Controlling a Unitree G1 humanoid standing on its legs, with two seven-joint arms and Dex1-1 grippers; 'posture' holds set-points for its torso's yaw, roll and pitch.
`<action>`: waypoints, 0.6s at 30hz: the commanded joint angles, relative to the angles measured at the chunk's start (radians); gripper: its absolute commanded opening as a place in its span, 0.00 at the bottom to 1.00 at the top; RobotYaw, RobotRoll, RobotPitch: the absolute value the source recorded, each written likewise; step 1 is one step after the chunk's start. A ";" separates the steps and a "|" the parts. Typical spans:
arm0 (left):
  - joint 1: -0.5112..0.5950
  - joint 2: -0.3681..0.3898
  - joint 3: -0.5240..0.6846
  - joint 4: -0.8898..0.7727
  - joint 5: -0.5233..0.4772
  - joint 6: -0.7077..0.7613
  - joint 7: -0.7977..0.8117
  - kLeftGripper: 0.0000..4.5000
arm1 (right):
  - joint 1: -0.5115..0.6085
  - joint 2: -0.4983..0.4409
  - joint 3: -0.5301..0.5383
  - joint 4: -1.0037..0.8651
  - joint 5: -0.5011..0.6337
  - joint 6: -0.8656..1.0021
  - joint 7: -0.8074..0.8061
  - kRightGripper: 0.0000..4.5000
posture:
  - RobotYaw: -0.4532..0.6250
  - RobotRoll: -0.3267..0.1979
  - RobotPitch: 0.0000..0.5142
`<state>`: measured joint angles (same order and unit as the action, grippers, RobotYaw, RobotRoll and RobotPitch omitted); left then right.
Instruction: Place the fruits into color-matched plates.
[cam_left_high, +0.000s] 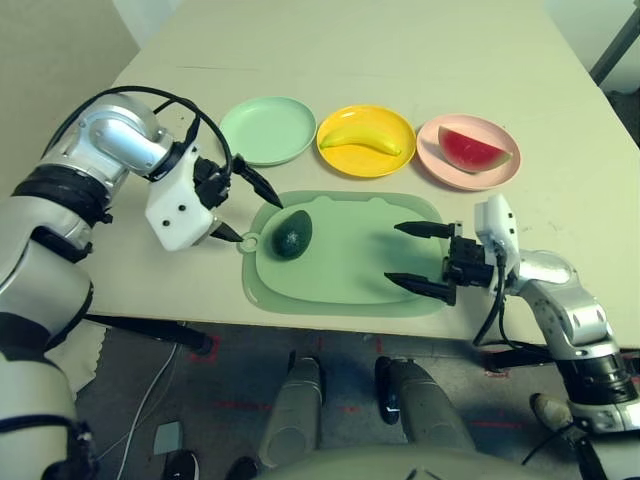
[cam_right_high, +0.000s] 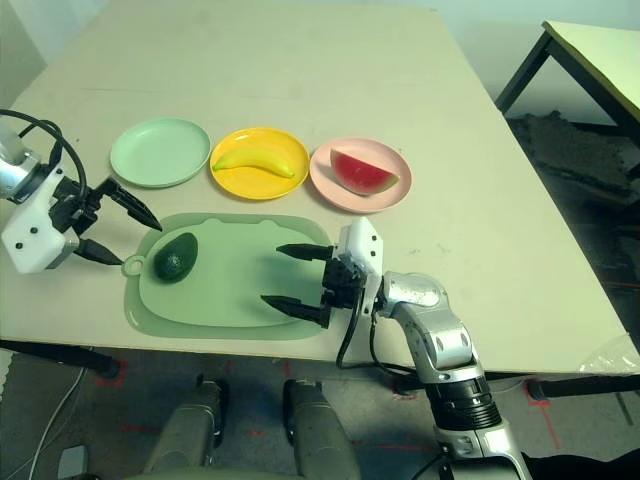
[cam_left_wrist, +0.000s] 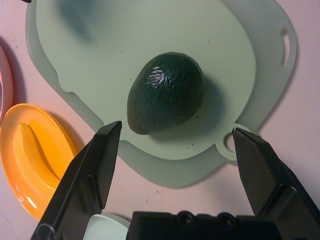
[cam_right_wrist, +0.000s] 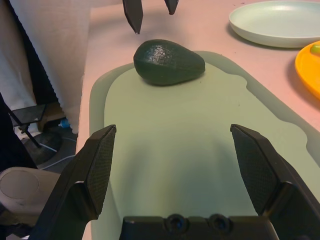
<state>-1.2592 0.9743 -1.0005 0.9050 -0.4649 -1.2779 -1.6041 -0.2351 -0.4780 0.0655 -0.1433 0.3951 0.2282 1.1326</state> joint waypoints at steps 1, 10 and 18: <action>-0.004 -0.026 -0.006 0.010 0.015 0.000 -0.010 1.00 | 0.008 -0.004 0.019 -0.018 0.006 0.001 -0.010 0.99 | 0.31 0.62 0.34; -0.021 -0.108 0.029 0.061 0.067 -0.010 -0.010 1.00 | 0.022 -0.019 0.017 -0.051 0.021 0.018 -0.024 0.99 | 0.29 0.62 0.34; -0.004 -0.119 -0.003 0.068 0.107 -0.035 -0.010 1.00 | 0.024 -0.024 0.016 -0.086 0.043 0.050 -0.051 0.99 | 0.29 0.62 0.35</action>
<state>-1.2737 0.8606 -0.9890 0.9657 -0.3774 -1.3007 -1.6041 -0.2215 -0.4943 0.0759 -0.2074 0.4232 0.2653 1.0877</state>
